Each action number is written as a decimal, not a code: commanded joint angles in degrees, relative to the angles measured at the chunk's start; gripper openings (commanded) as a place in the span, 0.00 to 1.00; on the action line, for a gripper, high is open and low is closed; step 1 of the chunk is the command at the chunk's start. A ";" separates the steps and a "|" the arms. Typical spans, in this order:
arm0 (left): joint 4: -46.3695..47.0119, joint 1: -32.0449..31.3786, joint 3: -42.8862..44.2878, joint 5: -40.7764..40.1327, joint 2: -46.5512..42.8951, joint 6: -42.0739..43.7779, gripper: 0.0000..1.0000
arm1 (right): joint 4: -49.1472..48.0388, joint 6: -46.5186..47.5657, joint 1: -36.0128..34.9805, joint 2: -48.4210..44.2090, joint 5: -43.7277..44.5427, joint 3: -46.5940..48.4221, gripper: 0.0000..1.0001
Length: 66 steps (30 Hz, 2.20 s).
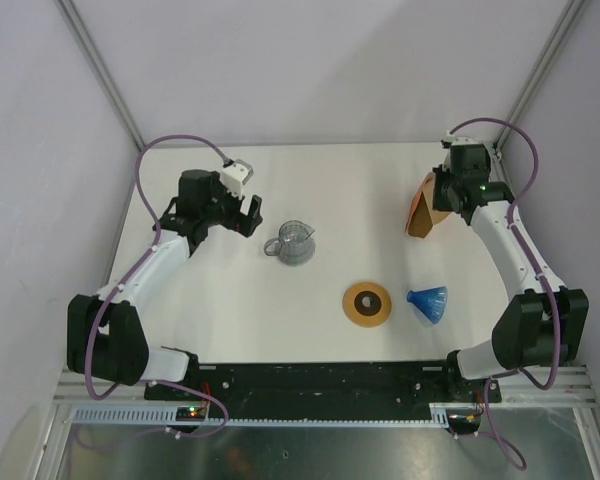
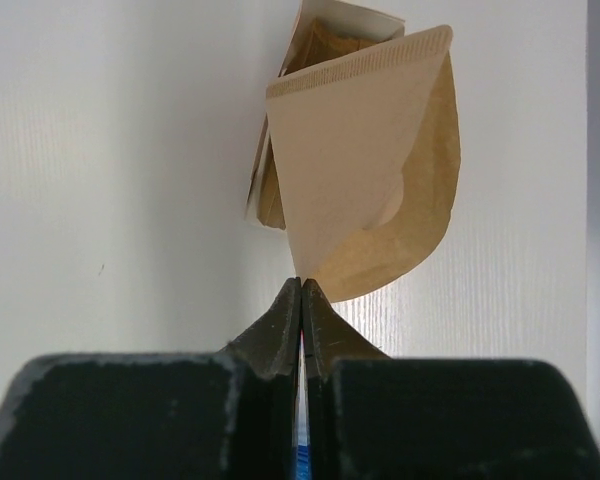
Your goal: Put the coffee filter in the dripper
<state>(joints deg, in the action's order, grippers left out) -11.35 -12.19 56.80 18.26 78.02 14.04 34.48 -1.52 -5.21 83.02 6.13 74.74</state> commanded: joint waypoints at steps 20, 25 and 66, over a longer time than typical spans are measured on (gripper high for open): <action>0.33 0.41 1.09 0.05 -0.23 0.96 1.00 | 2.99 -1.30 -5.35 3.89 13.58 8.33 0.00; 0.37 0.36 1.11 0.02 -0.23 1.08 1.00 | 4.33 -1.44 -6.13 5.80 15.44 10.20 0.00; 0.36 0.40 0.31 -0.12 -0.37 1.63 1.00 | 3.42 -2.17 -8.92 11.99 10.28 9.82 0.00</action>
<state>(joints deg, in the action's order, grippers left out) -11.35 -12.19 56.80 18.24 78.15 14.61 38.76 -3.40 -13.28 92.86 17.06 82.37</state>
